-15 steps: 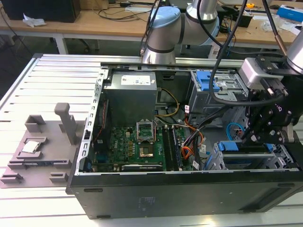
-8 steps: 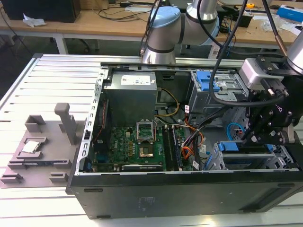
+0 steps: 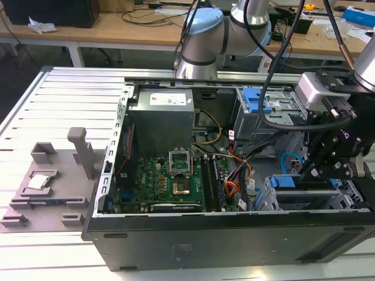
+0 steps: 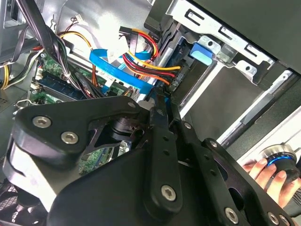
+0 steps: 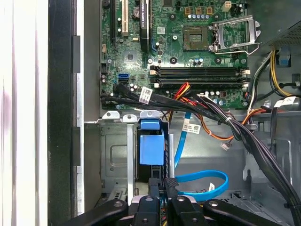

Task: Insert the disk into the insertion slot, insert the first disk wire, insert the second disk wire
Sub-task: 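Insert the second disk wire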

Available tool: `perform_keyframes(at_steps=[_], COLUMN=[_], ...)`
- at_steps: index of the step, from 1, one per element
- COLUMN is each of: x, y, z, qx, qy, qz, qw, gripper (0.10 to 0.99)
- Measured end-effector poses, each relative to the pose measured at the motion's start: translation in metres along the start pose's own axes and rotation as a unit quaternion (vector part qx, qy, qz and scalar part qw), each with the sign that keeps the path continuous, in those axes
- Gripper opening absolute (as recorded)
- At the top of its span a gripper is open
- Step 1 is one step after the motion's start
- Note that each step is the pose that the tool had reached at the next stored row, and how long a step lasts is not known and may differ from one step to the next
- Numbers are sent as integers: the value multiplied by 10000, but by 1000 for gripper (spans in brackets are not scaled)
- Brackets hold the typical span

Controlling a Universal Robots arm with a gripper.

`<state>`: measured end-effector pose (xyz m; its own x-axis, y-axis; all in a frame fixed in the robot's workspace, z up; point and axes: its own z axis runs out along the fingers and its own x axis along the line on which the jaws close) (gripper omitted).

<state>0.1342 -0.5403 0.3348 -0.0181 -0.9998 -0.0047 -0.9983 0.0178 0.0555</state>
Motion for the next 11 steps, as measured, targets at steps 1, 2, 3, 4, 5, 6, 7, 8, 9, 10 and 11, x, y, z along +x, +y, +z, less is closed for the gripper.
perform_keyframes(at_steps=[1,2,3,4,5,6,7,8,9,10,11], x=[0,0,0,0,0,-1,-2,-1,0,0,1], y=[0,-1,-1,-1,-1,0,0,0,0,1,1], z=[6,6,7,8,8,4,3,-2,-10,-17,-26], qx=[0,0,0,0,0,0,0,0,2,1,1], qy=[-1,0,-1,-1,-2,3,6,13,29,46,72], qz=[0,0,0,0,0,0,0,-1,-1,-1,-1], qw=[10000,10000,10000,10000,10000,10000,10000,10000,10000,10000,10000], gripper=[165,165,165,165,165,165,165,165,165,165,165])
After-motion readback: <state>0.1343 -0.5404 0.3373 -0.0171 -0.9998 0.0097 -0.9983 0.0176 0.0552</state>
